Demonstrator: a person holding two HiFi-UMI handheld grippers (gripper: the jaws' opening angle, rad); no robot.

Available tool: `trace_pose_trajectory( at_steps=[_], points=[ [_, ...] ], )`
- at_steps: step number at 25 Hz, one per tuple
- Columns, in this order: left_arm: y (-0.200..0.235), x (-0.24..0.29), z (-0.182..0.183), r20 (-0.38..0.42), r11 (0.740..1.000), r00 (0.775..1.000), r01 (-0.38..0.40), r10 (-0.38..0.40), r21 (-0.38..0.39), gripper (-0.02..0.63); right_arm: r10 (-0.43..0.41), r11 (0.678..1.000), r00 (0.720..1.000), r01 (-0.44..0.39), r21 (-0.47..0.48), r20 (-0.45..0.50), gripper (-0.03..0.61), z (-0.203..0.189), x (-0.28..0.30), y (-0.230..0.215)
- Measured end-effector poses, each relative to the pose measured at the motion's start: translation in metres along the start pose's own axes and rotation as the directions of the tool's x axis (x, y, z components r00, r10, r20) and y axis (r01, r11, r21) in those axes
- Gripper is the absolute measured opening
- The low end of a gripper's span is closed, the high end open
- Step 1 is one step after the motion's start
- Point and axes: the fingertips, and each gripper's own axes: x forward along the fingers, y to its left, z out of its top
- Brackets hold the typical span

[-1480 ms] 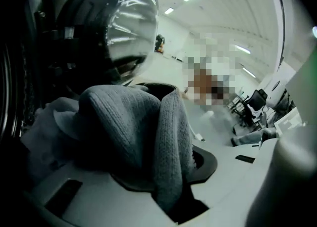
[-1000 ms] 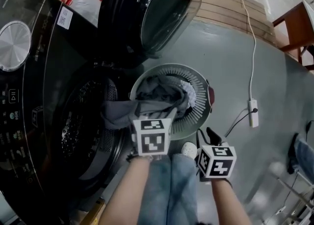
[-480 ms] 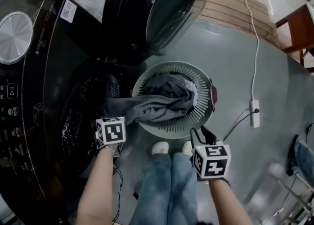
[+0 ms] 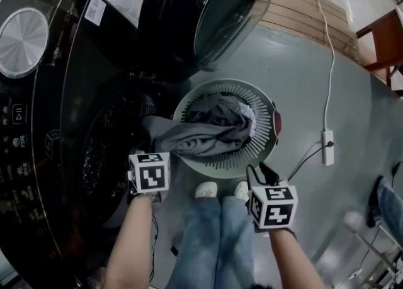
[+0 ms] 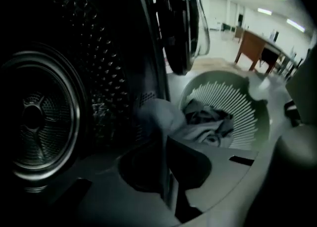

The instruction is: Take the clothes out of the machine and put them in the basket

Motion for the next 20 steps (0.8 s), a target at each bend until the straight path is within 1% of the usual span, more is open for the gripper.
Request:
trace_pose_trajectory(
  at_steps=[1, 2, 3, 4, 5, 6, 7, 10, 11, 12, 13, 14, 15, 16, 17, 18, 20],
  points=[
    [-0.024, -0.006, 0.014, 0.062, 0.99, 0.989, 0.139, -0.137, -0.036, 0.011, -0.001, 1.0, 1.0, 0.001, 0.01, 0.003, 0.126, 0.001, 0.0, 0.0],
    [-0.053, -0.015, 0.03, 0.131, 0.948, 0.944, 0.313, -0.303, -0.065, 0.012, -0.002, 1.0, 1.0, 0.002, 0.02, 0.008, 0.126, 0.002, 0.0, -0.001],
    [-0.082, -0.028, 0.045, 0.204, 0.87, 0.862, 0.487, -0.465, -0.079, 0.012, -0.004, 1.0, 1.0, 0.003, 0.03, 0.013, 0.126, 0.003, 0.0, -0.001],
    [-0.108, -0.042, 0.06, 0.267, 0.778, 0.764, 0.624, -0.587, -0.077, 0.012, -0.005, 0.999, 1.0, 0.004, 0.038, 0.018, 0.126, 0.004, -0.001, -0.001],
    [-0.127, -0.055, 0.072, 0.314, 0.703, 0.684, 0.708, -0.659, -0.066, 0.012, -0.006, 0.999, 1.0, 0.005, 0.043, 0.022, 0.124, 0.004, -0.001, -0.001],
    [-0.14, -0.064, 0.081, 0.341, 0.661, 0.636, 0.749, -0.693, -0.054, 0.012, -0.007, 0.999, 1.0, 0.006, 0.046, 0.024, 0.124, 0.005, -0.002, -0.002],
    [-0.15, -0.071, 0.088, 0.354, 0.641, 0.612, 0.766, -0.708, -0.042, 0.012, -0.009, 0.999, 1.0, 0.007, 0.047, 0.025, 0.124, 0.005, -0.002, -0.002],
    [-0.174, -0.086, 0.098, 0.365, 0.594, 0.564, 0.804, -0.741, -0.035, 0.012, -0.015, 0.999, 1.0, 0.014, 0.052, 0.025, 0.123, 0.004, -0.003, -0.005],
    [-0.179, -0.087, 0.1, 0.366, 0.589, 0.563, 0.807, -0.741, -0.047, 0.012, -0.017, 0.998, 1.0, 0.015, 0.054, 0.026, 0.121, 0.003, -0.004, -0.005],
    [-0.181, -0.084, 0.1, 0.36, 0.605, 0.584, 0.794, -0.728, -0.065, 0.022, -0.018, 0.998, 0.999, 0.017, 0.057, 0.027, 0.121, 0.003, -0.004, -0.006],
    [-0.181, -0.078, 0.098, 0.341, 0.644, 0.628, 0.761, -0.7, -0.08, 0.173, -0.019, 0.998, 0.999, 0.017, 0.059, 0.028, 0.121, 0.003, -0.005, -0.006],
    [-0.179, -0.069, 0.095, 0.312, 0.697, 0.683, 0.712, -0.661, -0.081, 0.502, -0.019, 0.998, 0.999, 0.017, 0.06, 0.03, 0.121, 0.002, -0.005, -0.006],
    [-0.175, -0.061, 0.092, 0.282, 0.756, 0.738, 0.652, -0.613, -0.063, 0.538, -0.018, 0.998, 0.999, 0.016, 0.061, 0.031, 0.121, 0.002, -0.006, -0.005],
    [-0.169, -0.055, 0.087, 0.257, 0.806, 0.784, 0.592, -0.565, -0.033, 0.538, -0.017, 0.998, 0.999, 0.015, 0.061, 0.032, 0.121, 0.001, -0.007, -0.005],
    [-0.164, -0.051, 0.082, 0.235, 0.839, 0.816, 0.544, -0.528, -0.002, 0.538, -0.017, 0.998, 0.999, 0.015, 0.061, 0.034, 0.121, 0.0, -0.007, -0.004],
    [-0.159, -0.048, 0.077, 0.217, 0.859, 0.836, 0.512, -0.504, 0.022, 0.538, -0.016, 0.998, 0.999, 0.014, 0.06, 0.035, 0.121, 0.0, -0.008, -0.004],
    [-0.15, -0.047, 0.066, 0.193, 0.879, 0.859, 0.475, -0.473, 0.043, 0.538, -0.018, 0.998, 0.999, 0.015, 0.06, 0.036, 0.121, -0.002, -0.01, -0.003]
  ],
)
